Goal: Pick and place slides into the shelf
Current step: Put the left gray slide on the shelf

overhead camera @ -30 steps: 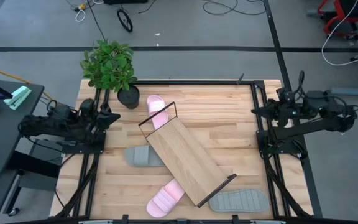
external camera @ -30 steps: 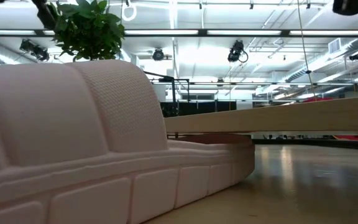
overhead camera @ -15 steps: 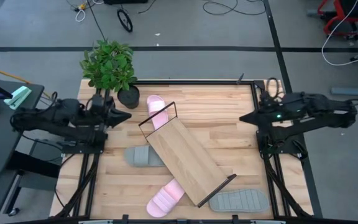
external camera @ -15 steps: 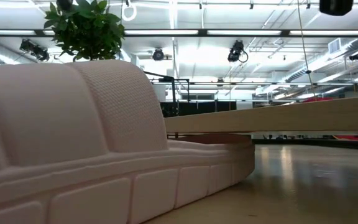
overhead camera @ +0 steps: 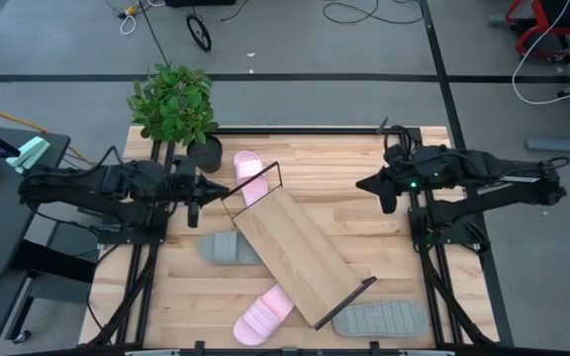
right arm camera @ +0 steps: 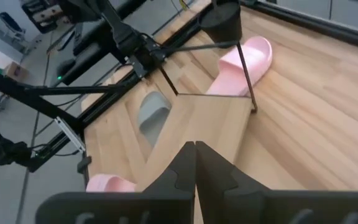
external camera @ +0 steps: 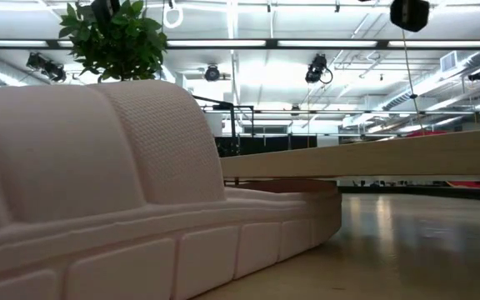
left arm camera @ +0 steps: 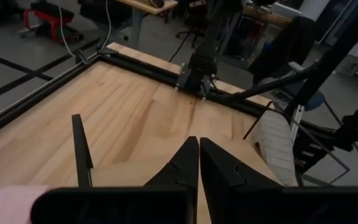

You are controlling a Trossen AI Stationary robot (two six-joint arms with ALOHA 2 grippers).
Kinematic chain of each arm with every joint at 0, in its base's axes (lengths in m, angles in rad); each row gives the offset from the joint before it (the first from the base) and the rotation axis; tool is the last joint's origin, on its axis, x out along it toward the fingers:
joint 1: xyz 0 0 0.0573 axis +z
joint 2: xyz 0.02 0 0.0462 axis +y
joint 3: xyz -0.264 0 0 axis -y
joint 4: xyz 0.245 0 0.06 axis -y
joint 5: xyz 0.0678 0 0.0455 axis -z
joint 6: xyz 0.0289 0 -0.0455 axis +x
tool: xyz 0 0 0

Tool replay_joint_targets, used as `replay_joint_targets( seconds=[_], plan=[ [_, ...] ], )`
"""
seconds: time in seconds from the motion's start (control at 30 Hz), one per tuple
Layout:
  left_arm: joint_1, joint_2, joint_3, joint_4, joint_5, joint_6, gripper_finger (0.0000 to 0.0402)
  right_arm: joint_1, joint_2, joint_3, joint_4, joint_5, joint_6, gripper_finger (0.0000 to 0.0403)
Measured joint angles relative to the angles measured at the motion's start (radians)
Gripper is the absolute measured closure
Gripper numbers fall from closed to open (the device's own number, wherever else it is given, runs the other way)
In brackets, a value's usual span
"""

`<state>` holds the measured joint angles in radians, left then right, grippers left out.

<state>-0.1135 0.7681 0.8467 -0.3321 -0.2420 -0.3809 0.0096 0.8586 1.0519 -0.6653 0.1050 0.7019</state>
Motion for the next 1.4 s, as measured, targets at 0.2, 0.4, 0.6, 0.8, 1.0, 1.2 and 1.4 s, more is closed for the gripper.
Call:
replay_joint_targets(
  seconds=[0.2,0.4,0.6,0.8,1.0,1.2,1.4],
  plan=[
    [0.0,0.012,0.0,-0.005,0.03,-0.001,0.0379,-0.052,0.007,0.0,0.018,-0.009,-0.077,0.0393],
    [0.0,0.011,0.0,-0.049,0.03,-0.035,0.0368,-0.087,0.007,0.0,0.018,-0.009,-0.119,0.0393],
    [-0.001,0.011,0.0,-0.191,0.121,-0.166,0.0366,-0.096,0.007,0.0,0.018,-0.024,-0.154,0.0393],
    [-0.04,0.011,-0.038,-0.34,0.257,-0.418,0.0369,-0.096,0.007,0.0,0.017,-0.043,-0.181,0.0385],
    [-0.113,0.011,-0.151,-0.432,0.265,-0.687,0.0363,-0.096,0.007,0.0,0.016,-0.043,-0.182,0.037],
    [-0.182,0.011,-0.28,-0.406,0.301,-0.902,0.0353,-0.096,0.007,0.0,-0.004,-0.043,-0.202,0.035],
    [-0.217,0.011,-0.378,-0.231,0.308,-1.117,0.0316,-0.096,0.007,0.0,-0.041,-0.043,-0.208,0.0324]
  ],
)
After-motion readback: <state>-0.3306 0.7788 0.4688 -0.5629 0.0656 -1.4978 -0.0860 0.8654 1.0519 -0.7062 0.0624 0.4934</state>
